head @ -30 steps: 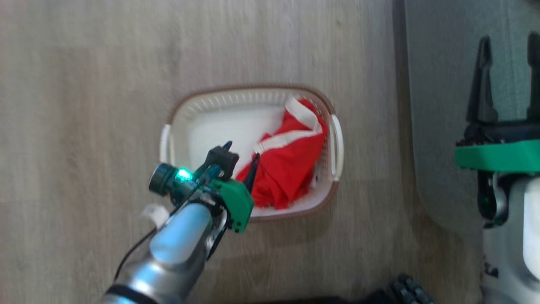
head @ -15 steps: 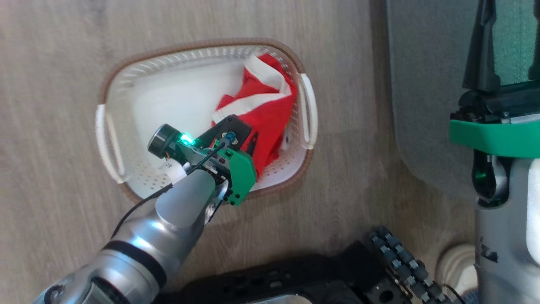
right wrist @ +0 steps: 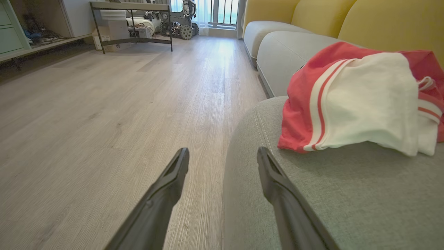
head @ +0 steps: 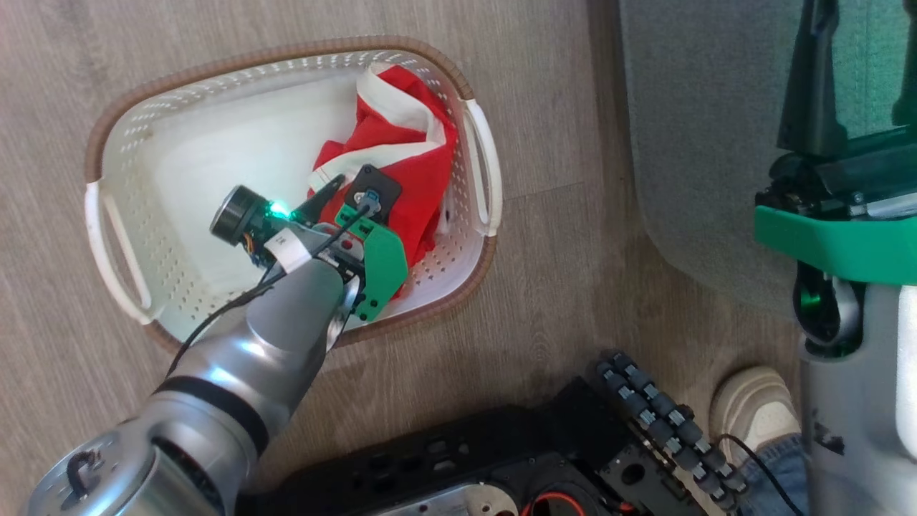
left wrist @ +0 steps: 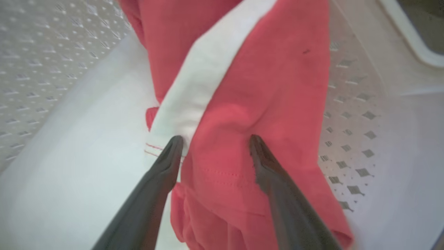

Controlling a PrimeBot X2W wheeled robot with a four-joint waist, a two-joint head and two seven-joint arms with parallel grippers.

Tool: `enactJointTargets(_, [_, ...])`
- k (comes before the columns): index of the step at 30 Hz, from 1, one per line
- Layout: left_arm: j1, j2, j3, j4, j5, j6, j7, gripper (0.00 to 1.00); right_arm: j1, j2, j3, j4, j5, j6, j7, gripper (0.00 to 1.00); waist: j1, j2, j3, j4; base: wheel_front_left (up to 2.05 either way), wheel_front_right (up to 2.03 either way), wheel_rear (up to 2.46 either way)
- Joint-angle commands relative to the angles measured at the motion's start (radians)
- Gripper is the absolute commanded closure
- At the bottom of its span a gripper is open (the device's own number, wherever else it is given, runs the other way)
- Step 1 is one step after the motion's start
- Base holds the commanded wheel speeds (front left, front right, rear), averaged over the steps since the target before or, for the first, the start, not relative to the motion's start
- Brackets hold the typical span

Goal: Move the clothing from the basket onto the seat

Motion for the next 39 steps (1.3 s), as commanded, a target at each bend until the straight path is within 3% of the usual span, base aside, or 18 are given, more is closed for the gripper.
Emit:
enactJointTargets(1, [0.015,0.0,0.002,-0.005,-0.016,-0.01,0.014,0.0,0.014,-0.003,0.021,-0.035,0.01,0.0,-0.006,0.0,0.0,-0.0001,0.002,-0.005,0.0,0.0,0.0])
enactJointTargets(3, [0.016,0.0,-0.004,-0.006,-0.03,-0.015,0.024,0.01,0.014,-0.003,0.021,-0.034,0.013,0.0,-0.006,0.0,0.0,-0.0001,0.002,-0.008,0.0,0.0,0.0])
enactJointTargets(5, [0.017,0.0,-0.011,-0.01,-0.041,-0.015,0.029,0.56,0.013,-0.003,0.022,-0.033,0.015,0.0,-0.006,0.0,0.0,-0.0001,0.0,-0.01,0.0,0.0,0.0])
enactJointTargets(7, [0.021,0.0,-0.018,-0.011,-0.054,-0.019,0.037,1.0,0.011,-0.003,0.023,-0.032,0.016,0.0,-0.006,0.0,0.0,-0.0001,-0.003,-0.013,0.0,0.0,0.0])
enactJointTargets(19, [0.028,0.0,-0.046,-0.026,-0.108,-0.014,-0.013,1.0,0.015,-0.003,0.005,-0.02,0.0,0.0,-0.006,0.0,0.0,-0.0001,-0.045,0.013,0.0,0.0,0.0])
enactJointTargets(24, [0.041,0.0,-0.043,-0.046,-0.145,-0.015,-0.073,1.0,0.021,-0.003,0.004,0.016,-0.015,0.0,-0.006,0.0,0.0,-0.0001,-0.12,0.048,0.0,0.0,0.0])
enactJointTargets(32, [0.09,0.0,-0.016,-0.111,-0.242,-0.033,-0.182,1.0,0.065,-0.003,0.003,0.111,-0.046,0.0,-0.006,0.0,0.0,-0.0001,-0.315,0.117,0.0,0.0,0.0])
enactJointTargets(39, [0.137,0.0,0.021,-0.2,-0.31,-0.043,-0.234,1.0,0.164,-0.003,-0.018,0.231,-0.072,0.0,-0.006,0.0,0.0,-0.0001,-0.556,0.179,0.0,0.0,0.0])
